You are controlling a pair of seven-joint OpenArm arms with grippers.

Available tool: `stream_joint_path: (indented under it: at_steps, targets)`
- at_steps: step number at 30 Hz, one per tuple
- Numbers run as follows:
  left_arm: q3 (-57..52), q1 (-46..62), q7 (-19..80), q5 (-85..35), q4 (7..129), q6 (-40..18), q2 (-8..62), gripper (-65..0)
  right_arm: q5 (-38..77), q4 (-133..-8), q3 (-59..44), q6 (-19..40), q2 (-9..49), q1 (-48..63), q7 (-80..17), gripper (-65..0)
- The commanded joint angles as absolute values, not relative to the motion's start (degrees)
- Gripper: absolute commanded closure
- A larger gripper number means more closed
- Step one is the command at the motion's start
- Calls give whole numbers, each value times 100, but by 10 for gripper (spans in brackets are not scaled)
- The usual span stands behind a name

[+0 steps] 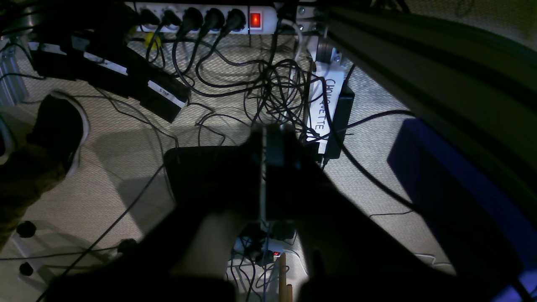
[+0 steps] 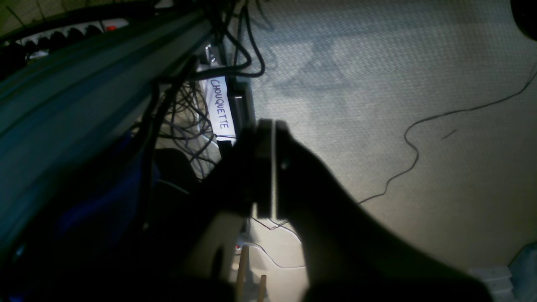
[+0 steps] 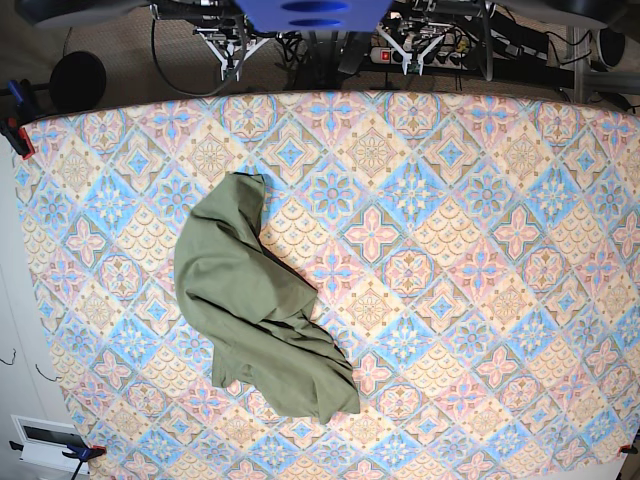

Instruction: Layout the t-shirt on the table in an organized manner, then fold the t-shirt properly

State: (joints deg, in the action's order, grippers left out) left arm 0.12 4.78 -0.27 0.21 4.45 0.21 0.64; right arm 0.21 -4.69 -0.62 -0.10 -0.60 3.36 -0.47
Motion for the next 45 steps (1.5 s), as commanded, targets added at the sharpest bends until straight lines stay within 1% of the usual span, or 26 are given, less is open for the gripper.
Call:
stream_joint_path:
  at_steps: [1, 4, 45]
  targets:
    - [13, 497, -48, 22, 453, 22, 40, 0, 40, -479, -48, -13, -31, 347, -119, -3]
    - [13, 497, -48, 22, 453, 22, 40, 0, 40, -479, -48, -13, -31, 347, -233, -3]
    - [22, 567, -48, 48, 453, 22, 40, 0, 40, -488, -40, -13, -22, 356, -224, -3]
